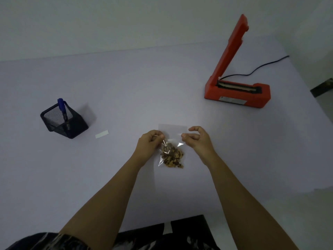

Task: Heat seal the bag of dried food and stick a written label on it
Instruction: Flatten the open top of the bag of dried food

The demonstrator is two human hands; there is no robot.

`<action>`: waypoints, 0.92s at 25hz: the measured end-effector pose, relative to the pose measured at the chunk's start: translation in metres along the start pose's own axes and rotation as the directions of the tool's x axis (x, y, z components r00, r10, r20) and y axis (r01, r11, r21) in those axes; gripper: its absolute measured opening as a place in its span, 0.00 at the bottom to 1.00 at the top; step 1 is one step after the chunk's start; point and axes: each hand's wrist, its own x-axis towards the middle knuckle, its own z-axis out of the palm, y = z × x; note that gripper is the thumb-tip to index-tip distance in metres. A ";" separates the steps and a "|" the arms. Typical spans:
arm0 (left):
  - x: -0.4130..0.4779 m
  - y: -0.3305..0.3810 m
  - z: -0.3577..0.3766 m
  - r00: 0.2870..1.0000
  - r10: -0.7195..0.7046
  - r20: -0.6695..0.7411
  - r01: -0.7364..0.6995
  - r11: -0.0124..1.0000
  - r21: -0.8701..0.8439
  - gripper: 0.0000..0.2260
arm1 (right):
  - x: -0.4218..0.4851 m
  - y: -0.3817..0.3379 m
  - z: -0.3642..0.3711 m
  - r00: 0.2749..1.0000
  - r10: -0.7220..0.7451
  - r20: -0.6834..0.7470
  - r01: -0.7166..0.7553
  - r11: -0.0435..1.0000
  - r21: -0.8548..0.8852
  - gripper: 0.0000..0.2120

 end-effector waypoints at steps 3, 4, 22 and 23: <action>0.007 0.006 0.015 0.999 -0.003 0.036 0.004 0.999 -0.035 0.05 | -0.004 -0.004 -0.019 0.999 -0.016 -0.034 0.016 1.000 0.009 0.14; 0.011 0.008 0.022 0.999 0.006 0.051 -0.004 1.000 -0.030 0.05 | -0.003 -0.005 -0.028 0.999 -0.014 -0.044 0.014 1.000 0.008 0.14; 0.088 0.089 0.211 0.987 0.003 -0.158 -0.011 0.999 -0.051 0.13 | 0.079 -0.052 -0.202 0.992 0.026 -0.124 -0.007 0.988 0.153 0.12; 0.091 0.089 0.215 0.984 0.024 -0.178 -0.032 0.999 -0.043 0.14 | 0.081 -0.051 -0.205 0.990 0.018 -0.138 0.005 0.987 0.160 0.11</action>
